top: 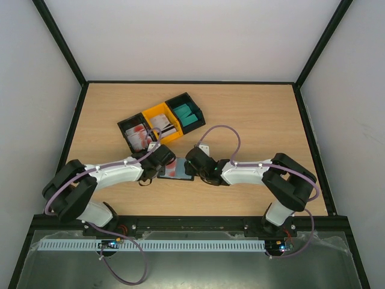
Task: Put the credit cards into the card holder
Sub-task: Close the card holder at the center of the board.
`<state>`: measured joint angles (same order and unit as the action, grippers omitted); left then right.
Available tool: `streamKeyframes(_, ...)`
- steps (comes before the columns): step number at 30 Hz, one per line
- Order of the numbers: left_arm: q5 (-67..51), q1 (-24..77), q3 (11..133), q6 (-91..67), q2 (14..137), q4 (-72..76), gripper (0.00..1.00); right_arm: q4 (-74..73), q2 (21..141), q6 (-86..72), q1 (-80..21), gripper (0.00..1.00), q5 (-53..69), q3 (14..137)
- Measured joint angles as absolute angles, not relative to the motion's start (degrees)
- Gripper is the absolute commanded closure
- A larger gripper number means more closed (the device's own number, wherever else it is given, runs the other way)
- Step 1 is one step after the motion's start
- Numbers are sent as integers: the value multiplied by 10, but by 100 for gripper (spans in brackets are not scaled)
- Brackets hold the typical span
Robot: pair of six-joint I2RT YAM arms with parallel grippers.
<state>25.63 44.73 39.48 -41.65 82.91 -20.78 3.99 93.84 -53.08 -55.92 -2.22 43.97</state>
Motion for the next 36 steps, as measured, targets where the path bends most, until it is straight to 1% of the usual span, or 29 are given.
streamKeyframes(5, 258, 447, 395, -414, 838, -204, 80, 42, 938, -531, -558, 57, -21, 436)
streamKeyframes(7, 261, 447, 395, -411, 838, -201, 84, 43, 938, -531, -558, 57, -21, 434)
streamKeyframes(10, 268, 447, 397, -409, 837, -201, 97, 46, 938, -532, -555, 57, -21, 429)
streamKeyframes(15, 276, 447, 406, -400, 828, -202, 97, 46, 925, -536, -545, 57, -25, 411)
streamKeyframes(20, 274, 447, 422, -394, 781, -216, 97, 46, 902, -542, -529, 58, -28, 397)
streamKeyframes(22, 266, 447, 429, -387, 756, -218, 97, 45, 900, -542, -520, 59, -28, 396)
streamKeyframes(23, 261, 447, 431, -384, 747, -218, 97, 45, 901, -542, -517, 61, -28, 396)
streamKeyframes(25, 243, 447, 436, -376, 729, -215, 98, 43, 902, -542, -512, 67, -27, 396)
streamKeyframes(28, 208, 447, 443, -363, 715, -208, 97, 42, 912, -542, -508, 72, -22, 396)
streamKeyframes(36, 95, 447, 443, -340, 713, -167, 97, 37, 930, -529, -507, 74, -7, 395)
